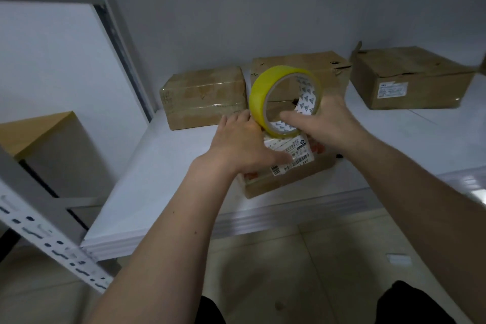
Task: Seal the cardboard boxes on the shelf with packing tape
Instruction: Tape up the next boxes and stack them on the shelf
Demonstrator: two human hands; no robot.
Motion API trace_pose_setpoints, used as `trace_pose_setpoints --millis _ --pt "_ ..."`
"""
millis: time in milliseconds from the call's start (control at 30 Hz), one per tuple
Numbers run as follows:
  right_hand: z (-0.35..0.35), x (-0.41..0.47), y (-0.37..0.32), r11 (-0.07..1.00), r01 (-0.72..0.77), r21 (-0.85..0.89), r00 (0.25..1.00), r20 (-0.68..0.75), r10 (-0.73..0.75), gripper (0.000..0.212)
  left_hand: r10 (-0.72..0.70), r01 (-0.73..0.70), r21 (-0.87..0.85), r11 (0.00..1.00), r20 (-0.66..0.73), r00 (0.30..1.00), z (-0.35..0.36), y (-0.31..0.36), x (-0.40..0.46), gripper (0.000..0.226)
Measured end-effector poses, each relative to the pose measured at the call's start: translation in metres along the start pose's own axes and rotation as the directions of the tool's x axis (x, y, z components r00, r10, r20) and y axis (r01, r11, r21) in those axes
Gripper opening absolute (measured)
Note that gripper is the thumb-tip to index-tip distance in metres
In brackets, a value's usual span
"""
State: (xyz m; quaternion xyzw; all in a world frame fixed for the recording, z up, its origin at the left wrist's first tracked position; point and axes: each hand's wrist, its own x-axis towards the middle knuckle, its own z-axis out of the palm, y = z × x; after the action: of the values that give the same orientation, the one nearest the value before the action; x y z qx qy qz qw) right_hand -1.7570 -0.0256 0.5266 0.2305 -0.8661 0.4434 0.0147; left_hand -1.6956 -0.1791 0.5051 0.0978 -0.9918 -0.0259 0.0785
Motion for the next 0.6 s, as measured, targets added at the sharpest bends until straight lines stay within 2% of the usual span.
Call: trace_pose_setpoints --millis 100,233,300,433,600 --pt "0.006 0.0 0.004 0.999 0.036 -0.022 0.996 -0.078 -0.037 0.037 -0.013 0.013 -0.004 1.0 0.003 1.0 -0.001 0.004 0.0 0.115" --pt "-0.001 0.004 0.002 0.999 0.022 -0.033 0.998 -0.051 -0.023 0.042 -0.025 0.025 -0.018 1.0 -0.02 0.999 -0.001 0.003 -0.003 0.122" --pt "-0.005 0.008 0.003 0.998 0.047 -0.049 0.996 -0.072 -0.05 0.038 -0.043 0.042 -0.045 0.998 -0.021 0.999 -0.001 0.003 -0.004 0.119" --pt "-0.019 0.011 0.008 0.998 0.042 0.048 0.992 -0.117 -0.037 0.035 -0.09 0.09 -0.065 0.994 -0.006 0.996 -0.006 0.007 -0.007 0.094" --pt "-0.029 0.016 0.015 0.997 0.038 0.073 0.984 -0.175 -0.024 0.034 -0.108 0.108 -0.068 0.992 -0.002 0.994 -0.009 0.011 -0.01 0.093"
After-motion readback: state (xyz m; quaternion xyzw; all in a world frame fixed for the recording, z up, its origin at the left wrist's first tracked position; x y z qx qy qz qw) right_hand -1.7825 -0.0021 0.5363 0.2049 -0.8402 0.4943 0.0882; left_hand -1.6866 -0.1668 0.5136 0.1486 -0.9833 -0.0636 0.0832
